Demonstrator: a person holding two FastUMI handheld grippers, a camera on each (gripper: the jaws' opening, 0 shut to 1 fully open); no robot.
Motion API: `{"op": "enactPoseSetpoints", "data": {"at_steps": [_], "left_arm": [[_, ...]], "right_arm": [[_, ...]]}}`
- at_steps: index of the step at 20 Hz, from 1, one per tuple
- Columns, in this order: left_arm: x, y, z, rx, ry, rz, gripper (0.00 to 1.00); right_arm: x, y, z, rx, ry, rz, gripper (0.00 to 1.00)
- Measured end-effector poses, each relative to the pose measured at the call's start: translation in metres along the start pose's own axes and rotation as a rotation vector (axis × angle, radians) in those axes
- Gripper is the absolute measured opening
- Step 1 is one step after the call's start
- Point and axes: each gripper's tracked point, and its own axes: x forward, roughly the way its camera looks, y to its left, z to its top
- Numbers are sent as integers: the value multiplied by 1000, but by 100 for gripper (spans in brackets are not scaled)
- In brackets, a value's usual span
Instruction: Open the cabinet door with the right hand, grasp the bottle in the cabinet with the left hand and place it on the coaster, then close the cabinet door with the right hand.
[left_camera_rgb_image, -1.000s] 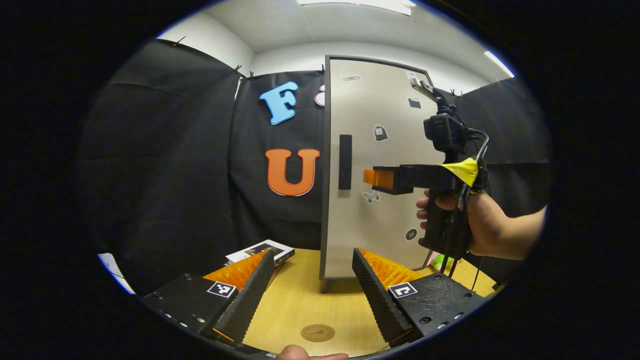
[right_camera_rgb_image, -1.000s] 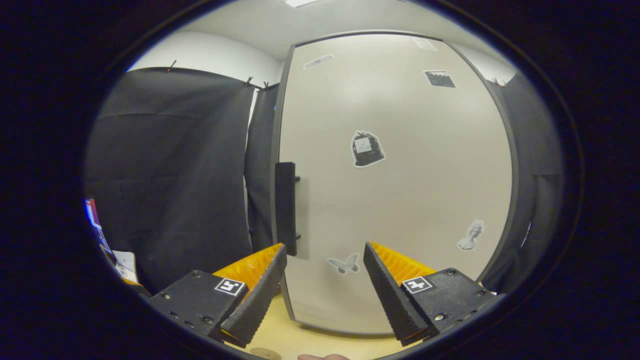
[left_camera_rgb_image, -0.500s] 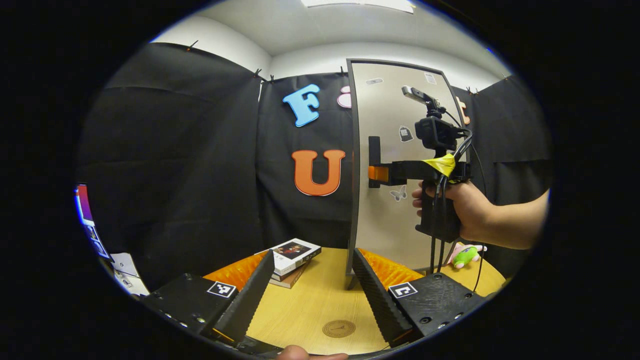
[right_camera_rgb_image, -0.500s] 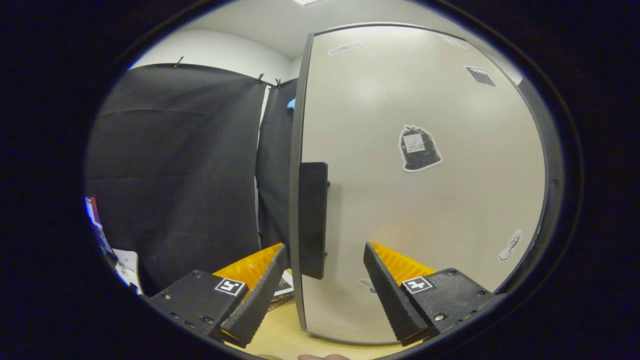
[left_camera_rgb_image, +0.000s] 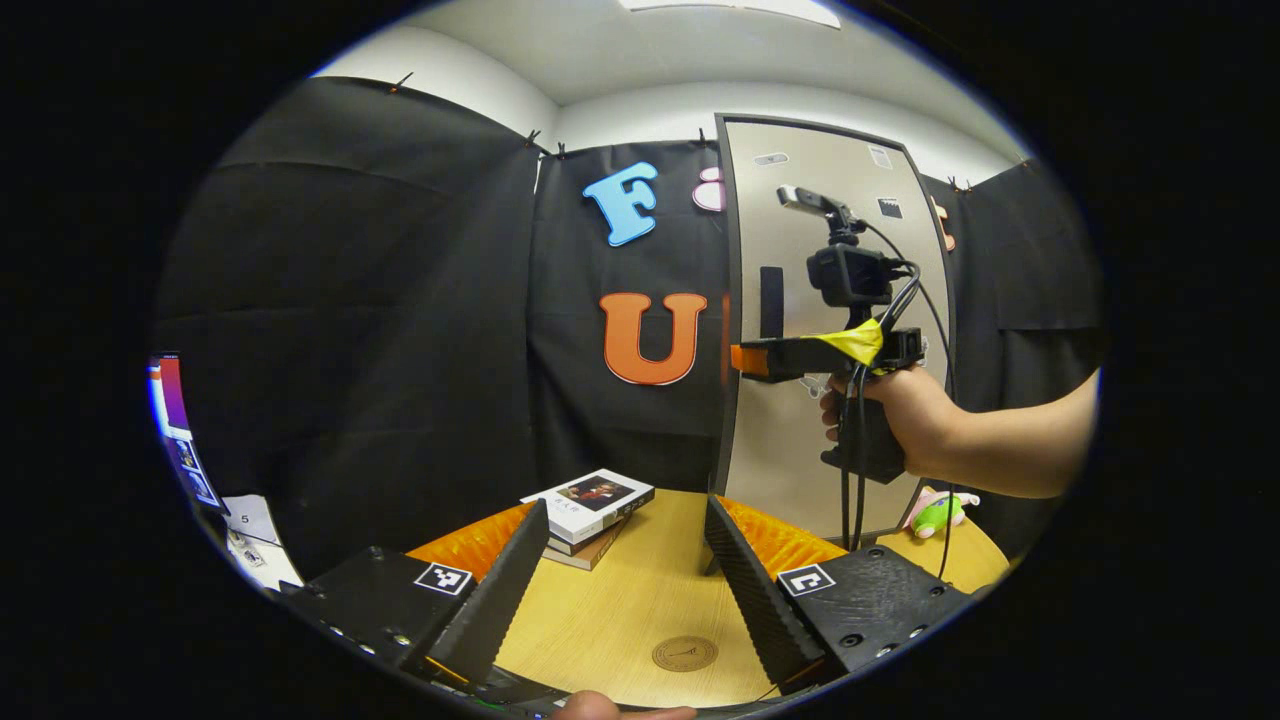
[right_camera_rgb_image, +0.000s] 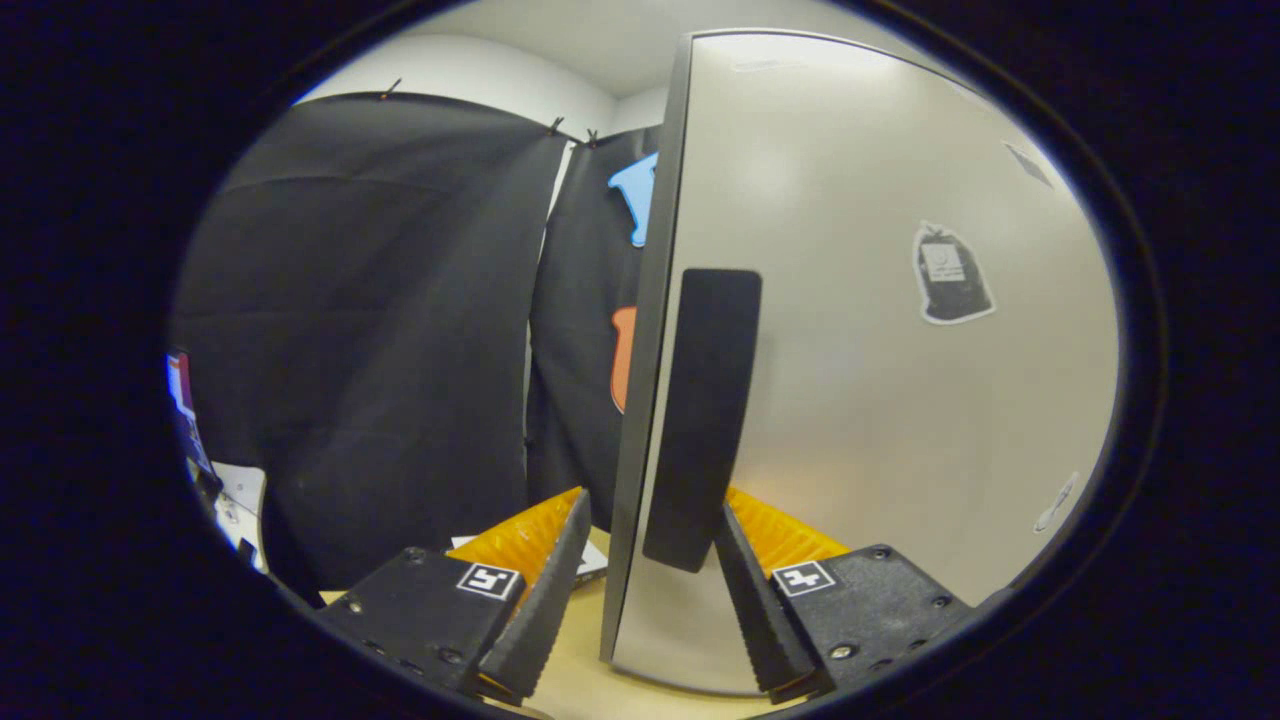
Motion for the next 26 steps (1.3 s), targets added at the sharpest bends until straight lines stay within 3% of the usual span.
{"op": "enactPoseSetpoints", "data": {"at_steps": [3, 4, 7, 11, 15, 26], "left_arm": [[0, 1, -4, -2, 6, -11, 95], [0, 2, -7, -3, 13, -14, 95], [-1, 4, -16, -12, 39, -20, 95], [-1, 12, -20, -28, 52, -21, 95], [3, 17, -23, -25, 62, -35, 95], [3, 1, -26, -4, 74, -127, 95]], "right_arm": [[1, -11, -1, 47, 14, -41, 37], [-1, -8, -1, 63, 26, -38, 38], [-4, -11, 1, 63, 36, -46, 27], [-10, -9, 2, 89, 36, -38, 20], [-45, 0, 2, 108, 36, -5, 17], [-105, 10, 2, 125, 27, 90, 14]]}}
